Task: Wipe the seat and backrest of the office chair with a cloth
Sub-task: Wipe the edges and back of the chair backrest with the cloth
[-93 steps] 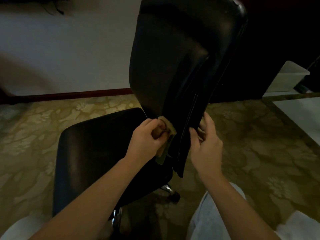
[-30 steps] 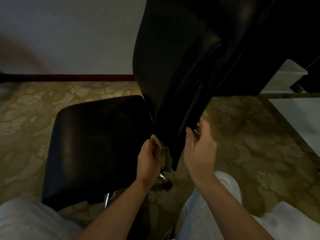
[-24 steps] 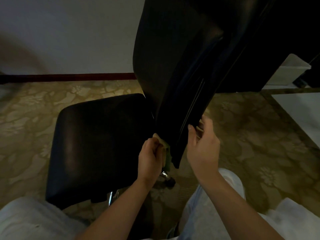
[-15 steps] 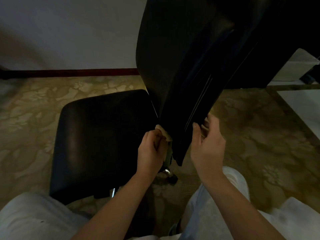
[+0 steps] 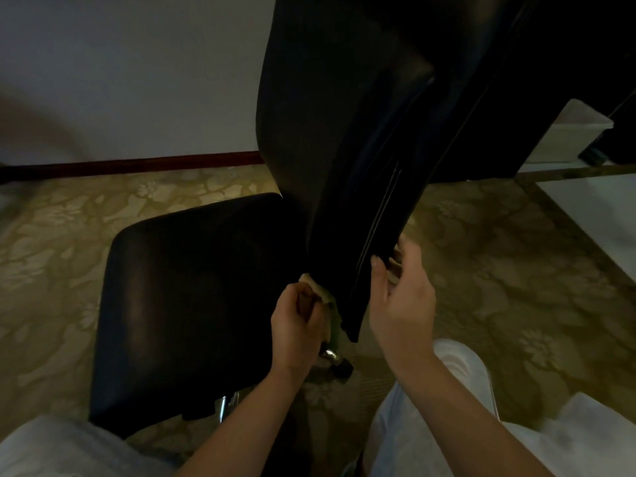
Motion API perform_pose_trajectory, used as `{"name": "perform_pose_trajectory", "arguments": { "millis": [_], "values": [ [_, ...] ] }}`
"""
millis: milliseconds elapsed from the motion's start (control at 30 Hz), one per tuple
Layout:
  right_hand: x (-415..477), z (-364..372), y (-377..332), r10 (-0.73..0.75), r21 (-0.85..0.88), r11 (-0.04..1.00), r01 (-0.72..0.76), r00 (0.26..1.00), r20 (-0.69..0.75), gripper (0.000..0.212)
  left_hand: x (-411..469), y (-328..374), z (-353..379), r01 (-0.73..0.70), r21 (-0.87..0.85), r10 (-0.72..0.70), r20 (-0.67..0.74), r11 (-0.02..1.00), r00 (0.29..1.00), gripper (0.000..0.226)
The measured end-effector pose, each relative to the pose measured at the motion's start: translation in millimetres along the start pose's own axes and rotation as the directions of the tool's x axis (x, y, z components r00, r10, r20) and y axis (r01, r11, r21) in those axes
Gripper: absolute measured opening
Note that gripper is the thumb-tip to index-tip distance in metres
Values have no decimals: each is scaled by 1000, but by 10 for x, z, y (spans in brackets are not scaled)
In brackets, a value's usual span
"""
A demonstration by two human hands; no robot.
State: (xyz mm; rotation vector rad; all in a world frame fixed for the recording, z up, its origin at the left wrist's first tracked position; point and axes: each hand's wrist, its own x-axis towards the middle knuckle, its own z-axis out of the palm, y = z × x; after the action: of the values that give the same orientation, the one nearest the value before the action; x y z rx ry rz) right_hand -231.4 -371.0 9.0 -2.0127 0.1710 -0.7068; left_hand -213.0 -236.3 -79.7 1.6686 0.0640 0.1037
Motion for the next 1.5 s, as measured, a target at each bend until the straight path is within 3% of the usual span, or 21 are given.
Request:
{"name": "perform_pose_trajectory", "arguments": {
  "millis": [200, 533, 733, 933, 1167, 1400, 1500],
  "values": [
    [-4, 14, 18, 3, -5, 1000, -3, 1000, -11, 31, 36, 28, -3, -47, 70, 49, -29, 996, 998, 19],
    [14, 66, 7, -7, -11, 1000, 7, 999, -44, 29, -19, 26, 313, 154, -30, -156, -69, 988, 985, 18],
    [-21, 63, 24, -11, 3, 1000, 11, 999, -38, 31, -87, 4, 219, 82, -15, -84, -112, 996, 990, 19],
    [-33, 84, 24, -7, -36, 999, 5, 998, -58, 29, -100, -3, 400, 176, -36, -179, -132, 984, 975, 15],
    [-17, 32, 28, 25, -9, 1000, -25, 1000, -13, 36, -27, -128, 411, 265, 48, -264, -22, 963, 964, 18],
    [-16, 0, 38, 32, 19, 999, -32, 999, 17, 36, -88, 106, -334, 172, -17, -172, -2, 985, 985, 21],
    [-24, 8, 25, 69, 61, 996, -70, 997, 19, 37, -40, 631, -485, -123, 96, 123, 5, 988, 992, 32]
  ]
}}
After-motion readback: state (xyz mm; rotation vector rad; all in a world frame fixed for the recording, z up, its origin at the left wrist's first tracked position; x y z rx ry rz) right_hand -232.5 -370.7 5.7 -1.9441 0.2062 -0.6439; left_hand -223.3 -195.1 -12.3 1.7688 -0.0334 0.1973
